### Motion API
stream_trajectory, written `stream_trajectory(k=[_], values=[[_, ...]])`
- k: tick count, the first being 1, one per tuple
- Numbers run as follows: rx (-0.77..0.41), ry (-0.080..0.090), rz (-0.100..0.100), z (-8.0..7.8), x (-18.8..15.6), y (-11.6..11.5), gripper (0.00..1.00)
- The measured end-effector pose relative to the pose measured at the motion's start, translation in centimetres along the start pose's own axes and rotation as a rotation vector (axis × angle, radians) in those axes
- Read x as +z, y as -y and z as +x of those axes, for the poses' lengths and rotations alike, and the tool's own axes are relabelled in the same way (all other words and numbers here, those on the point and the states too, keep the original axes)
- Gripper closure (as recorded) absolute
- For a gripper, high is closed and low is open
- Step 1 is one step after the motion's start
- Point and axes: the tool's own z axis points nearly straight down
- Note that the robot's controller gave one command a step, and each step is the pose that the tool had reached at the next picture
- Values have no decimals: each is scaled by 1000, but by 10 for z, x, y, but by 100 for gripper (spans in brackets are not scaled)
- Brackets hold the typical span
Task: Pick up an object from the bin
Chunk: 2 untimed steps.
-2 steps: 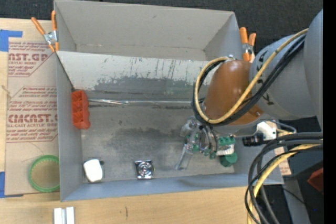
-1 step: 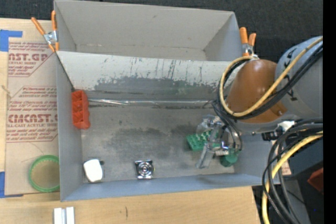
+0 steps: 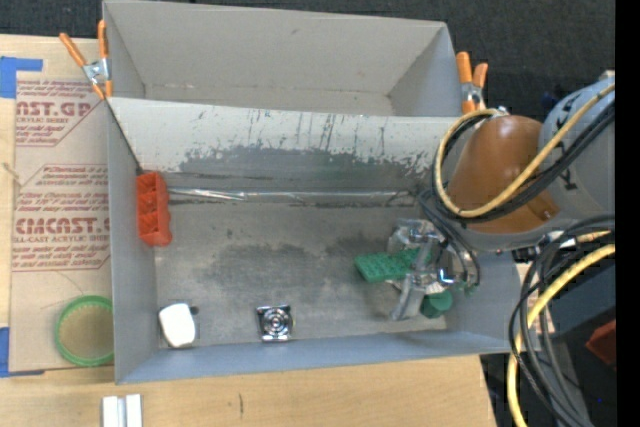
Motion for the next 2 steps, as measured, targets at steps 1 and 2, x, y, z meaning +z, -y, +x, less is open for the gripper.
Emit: stream_trajectory(k=[1,2], values=[[22,10,-7,5,17,-1,0],[25,10,-7,5,20,0,0]])
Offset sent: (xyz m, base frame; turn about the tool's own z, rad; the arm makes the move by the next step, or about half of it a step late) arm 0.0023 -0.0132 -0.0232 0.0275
